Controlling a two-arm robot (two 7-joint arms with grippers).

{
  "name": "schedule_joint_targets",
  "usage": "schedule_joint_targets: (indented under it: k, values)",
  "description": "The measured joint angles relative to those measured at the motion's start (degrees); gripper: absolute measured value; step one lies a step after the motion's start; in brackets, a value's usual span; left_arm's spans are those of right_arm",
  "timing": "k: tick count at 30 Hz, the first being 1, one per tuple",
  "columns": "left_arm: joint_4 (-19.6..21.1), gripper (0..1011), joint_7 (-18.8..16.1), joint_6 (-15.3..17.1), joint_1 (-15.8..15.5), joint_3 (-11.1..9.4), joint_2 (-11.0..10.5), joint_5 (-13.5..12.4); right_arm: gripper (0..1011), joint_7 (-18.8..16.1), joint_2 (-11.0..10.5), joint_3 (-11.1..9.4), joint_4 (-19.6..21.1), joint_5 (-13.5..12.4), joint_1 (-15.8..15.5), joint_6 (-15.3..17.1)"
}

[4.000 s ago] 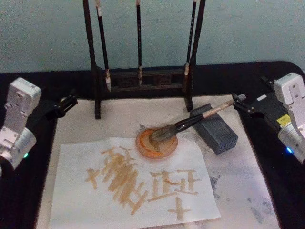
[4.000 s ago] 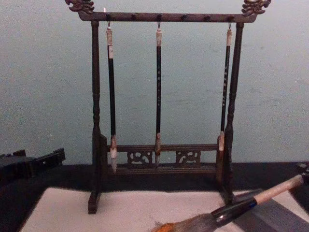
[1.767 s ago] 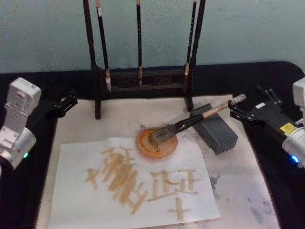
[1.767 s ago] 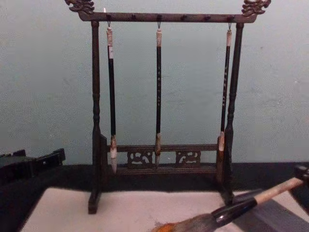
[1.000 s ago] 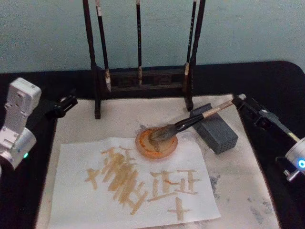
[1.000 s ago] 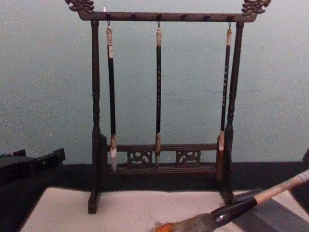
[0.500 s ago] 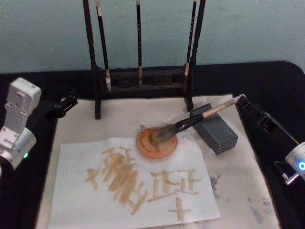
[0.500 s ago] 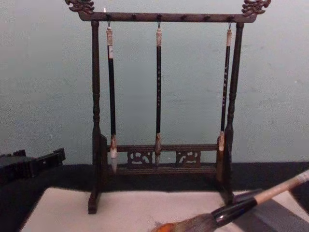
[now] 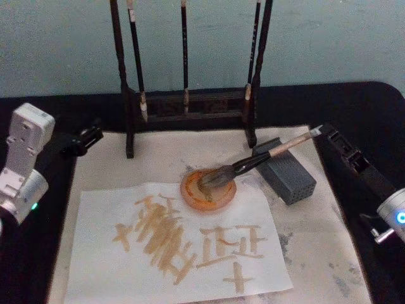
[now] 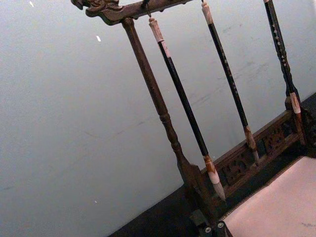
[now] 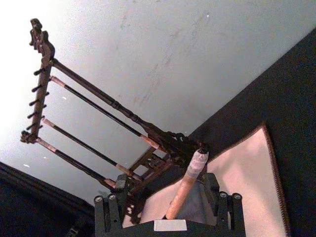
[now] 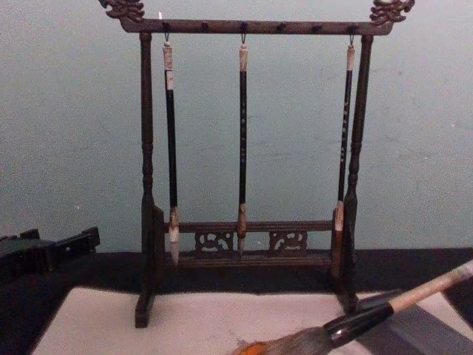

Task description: Pick up the brush from the inkstone, write on the paper, then place the brush back to its original position.

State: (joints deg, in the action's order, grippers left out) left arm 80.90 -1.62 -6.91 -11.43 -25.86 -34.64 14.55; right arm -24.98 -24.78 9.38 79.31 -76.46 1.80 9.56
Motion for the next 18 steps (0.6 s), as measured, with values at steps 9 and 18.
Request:
schedule_joint_targets:
  k: [9, 18]
  values:
    - [0.00, 1002, 0.00, 0.00, 0.00, 0.00, 0.00, 0.00, 1002, 0.86, 0.06, 0.53, -0.27, -3.27, 0.23, 0.75]
    - [0.00, 1002, 0.00, 0.00, 0.00, 0.00, 0.00, 0.00, 1001, 3.70, -0.10, 1.03, 0.57, -4.90, -0.09, 0.22]
